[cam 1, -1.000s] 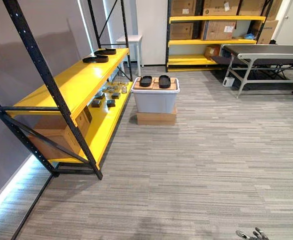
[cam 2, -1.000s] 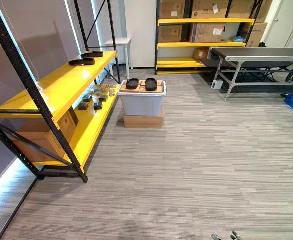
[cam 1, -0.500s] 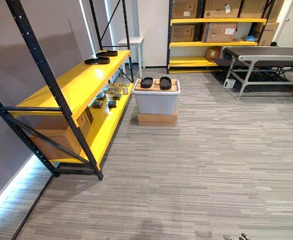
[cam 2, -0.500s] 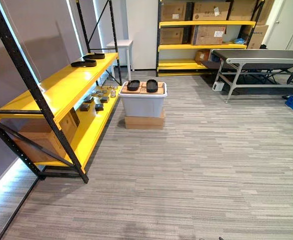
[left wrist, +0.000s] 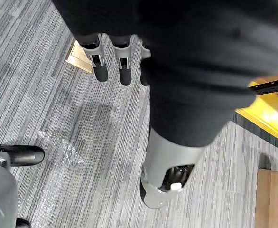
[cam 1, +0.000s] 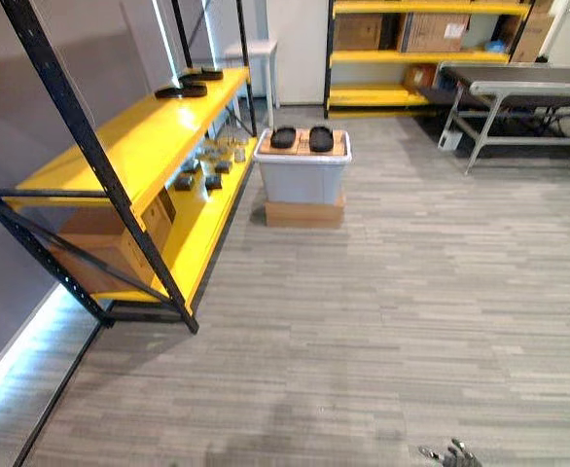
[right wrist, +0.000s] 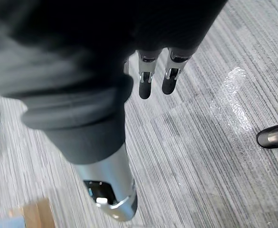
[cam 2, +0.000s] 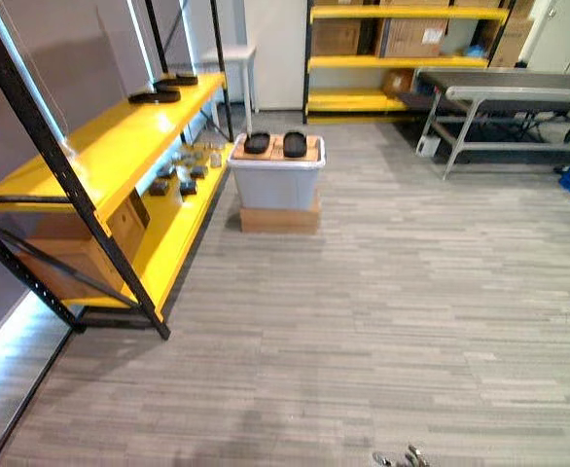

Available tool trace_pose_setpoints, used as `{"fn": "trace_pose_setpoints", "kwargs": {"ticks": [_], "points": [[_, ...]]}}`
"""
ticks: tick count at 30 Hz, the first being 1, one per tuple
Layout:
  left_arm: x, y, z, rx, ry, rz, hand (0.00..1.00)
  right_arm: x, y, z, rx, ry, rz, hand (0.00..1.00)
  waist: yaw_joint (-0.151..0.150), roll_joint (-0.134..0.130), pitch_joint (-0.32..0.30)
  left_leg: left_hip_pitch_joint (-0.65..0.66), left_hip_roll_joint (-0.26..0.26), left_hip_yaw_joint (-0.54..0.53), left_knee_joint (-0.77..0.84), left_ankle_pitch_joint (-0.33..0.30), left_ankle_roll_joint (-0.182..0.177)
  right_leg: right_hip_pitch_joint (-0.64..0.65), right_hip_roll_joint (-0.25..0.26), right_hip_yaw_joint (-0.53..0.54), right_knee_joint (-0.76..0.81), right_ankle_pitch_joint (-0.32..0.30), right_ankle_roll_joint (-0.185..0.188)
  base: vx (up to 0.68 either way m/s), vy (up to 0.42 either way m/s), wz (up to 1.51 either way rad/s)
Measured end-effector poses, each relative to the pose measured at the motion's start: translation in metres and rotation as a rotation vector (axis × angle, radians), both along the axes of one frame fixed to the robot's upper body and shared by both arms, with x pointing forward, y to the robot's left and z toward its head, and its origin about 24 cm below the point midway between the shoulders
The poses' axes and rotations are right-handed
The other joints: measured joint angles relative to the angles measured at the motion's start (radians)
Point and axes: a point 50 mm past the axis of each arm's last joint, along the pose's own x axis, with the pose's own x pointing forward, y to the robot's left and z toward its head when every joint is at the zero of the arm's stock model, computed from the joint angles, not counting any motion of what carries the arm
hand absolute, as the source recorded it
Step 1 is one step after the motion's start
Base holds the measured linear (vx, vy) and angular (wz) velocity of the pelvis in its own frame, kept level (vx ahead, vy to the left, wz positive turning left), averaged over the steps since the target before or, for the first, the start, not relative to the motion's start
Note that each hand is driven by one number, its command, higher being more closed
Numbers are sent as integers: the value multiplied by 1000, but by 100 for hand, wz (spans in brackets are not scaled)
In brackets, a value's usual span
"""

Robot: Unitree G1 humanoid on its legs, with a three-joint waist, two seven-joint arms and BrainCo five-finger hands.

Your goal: Walk over and take plastic housings, then place them on the shelf

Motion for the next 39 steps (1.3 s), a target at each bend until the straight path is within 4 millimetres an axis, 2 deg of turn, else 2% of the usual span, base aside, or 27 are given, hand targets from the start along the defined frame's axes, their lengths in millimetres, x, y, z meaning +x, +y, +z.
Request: {"fn": "trace_pose_setpoints", "kwargs": {"ticks": [1,2,4,5,8,11,13,15,16,17,18,19,21,23,24,25,26,27,29,30,31,32,33,34,36,37,39], "points": [[10,-1,5,15,-34,-37,0,2,-1,1,-19,4,18,0,-2,-2,24,-1,-4,-5,33,-45,25,-65,-21,-1,174,-89,35,-39,97,0],[10,-1,6,16,-37,-42,0,2,-2,1,-23,4,22,0,-3,-2,26,0,-6,-5,39,-50,26,-83,-28,-4,214,-100,48,-57,119,1],[15,2,8,42,-40,-81,0,1,3,-1,-28,17,60,0,-7,-15,59,26,-33,-10,49,-74,38,-277,-110,-49,640,-137,49,-8,111,12],[16,3,9,52,-38,-97,0,-1,4,-2,-27,25,67,0,-15,-18,70,43,-38,-15,43,-78,44,-305,-126,-64,699,-140,52,89,110,18],[16,11,12,105,-21,-148,0,-5,11,-7,-10,43,94,0,-30,-16,87,129,-35,-26,-40,-82,51,-348,-145,-179,557,-145,49,244,34,6],[25,12,16,137,-32,-182,0,-7,16,-9,4,45,92,0,-55,-22,91,196,-12,-44,-110,-98,24,-371,-94,-253,226,-63,11,463,-92,20],[23,9,12,146,-7,-214,0,-20,19,-15,20,73,81,0,-86,-18,78,244,36,-80,-94,-140,-26,-369,-50,-231,241,63,-93,674,-224,50],[20,9,10,150,14,-228,0,-22,22,-16,32,75,81,0,-84,-15,72,201,66,-84,52,-148,-64,-363,-30,-235,306,10,-143,656,-242,5],[17,6,7,143,31,-231,0,-23,21,-16,32,74,80,0,-83,-13,73,147,79,-75,223,-126,-108,-327,-17,-235,309,-26,-147,717,-243,-9],[11,3,3,125,49,-213,0,-24,20,-16,29,76,82,0,-81,-5,82,60,115,-71,507,-26,-211,-226,13,-229,250,-42,-154,715,-213,-21],[4,3,0,112,59,-187,0,-25,20,-17,31,81,80,0,-69,1,85,-14,161,-39,757,-16,-217,-101,51,-209,160,-41,-154,697,-198,-27],[1,3,-1,109,65,-179,0,-26,21,-17,31,85,78,0,-60,-1,85,-45,184,-12,841,-21,-208,-45,62,-196,122,-41,-154,758,-181,-39],[-2,-2,-3,92,67,-169,0,-24,20,-17,30,80,75,0,-25,-13,87,-182,215,72,908,-53,-145,82,59,-159,31,-46,-153,574,-104,-37],[-3,-8,-4,63,55,-137,0,-11,18,-12,20,52,82,0,5,-14,94,-316,169,81,731,-69,-123,125,27,-110,-6,-74,-121,474,38,-58],[-10,-10,-6,45,59,-101,0,0,22,-10,30,35,90,0,18,-21,100,-364,124,51,516,-62,-113,158,0,-90,-27,-88,-100,639,144,-75],[-16,-11,-8,33,71,-94,0,1,25,-10,37,32,93,0,38,-22,102,-372,96,9,234,-14,-99,202,-22,-73,-48,-112,-77,540,158,-65],[-20,-13,-10,26,78,-88,0,0,25,-10,38,35,94,0,50,-10,96,-381,101,-19,112,6,-115,223,-21,-63,-60,-128,-67,717,268,-61],[-26,-14,-11,23,95,-85,0,-4,27,-13,42,52,95,0,69,-5,90,-405,105,-38,127,103,-159,259,-30,-52,-72,-167,-42,770,312,-41],[-34,-14,-13,19,114,-73,0,-10,35,-18,61,71,100,0,73,-27,75,-407,32,-86,194,156,-99,269,-79,-54,6,-203,-16,689,281,-16],[-34,-17,-15,10,124,-70,0,-12,38,-20,74,83,100,0,69,-41,76,-368,7,-82,183,142,-35,204,-122,-55,194,-203,-10,729,296,19],[-37,-14,-16,20,138,-65,0,-15,41,-22,85,91,95,0,59,-58,83,-300,-22,-81,159,122,-16,127,-168,-38,451,-156,28,862,345,31],[-38,-12,-16,25,145,-64,0,-18,43,-24,90,97,92,0,50,-68,89,-259,-40,-85,149,102,5,89,-188,-24,570,-94,27,690,258,40],[-39,-9,-16,32,157,-65,0,-25,45,-27,101,113,82,0,40,-78,97,-158,-65,-97,109,62,47,24,-233,-25,786,24,50,651,198,38],[-40,-8,-16,35,161,-63,0,-30,47,-29,110,127,78,0,34,-73,97,-56,-69,-111,71,36,61,-31,-254,-48,924,-22,31,639,174,38],[-36,-7,-15,44,152,-70,0,-35,51,-31,122,135,76,0,8,-59,89,71,-57,-150,-11,21,57,-109,-250,-127,928,-123,13,602,81,52],[-28,-6,-12,47,130,-72,0,-35,52,-31,126,132,74,0,-5,-54,89,127,-34,-170,-51,11,60,-160,-219,-174,822,-166,12,581,9,54],[-15,-4,-9,51,99,-77,0,-36,52,-32,128,133,71,0,-5,-51,91,174,-1,-182,-80,-2,61,-229,-159,-199,606,-175,17,489,-73,39]]}}
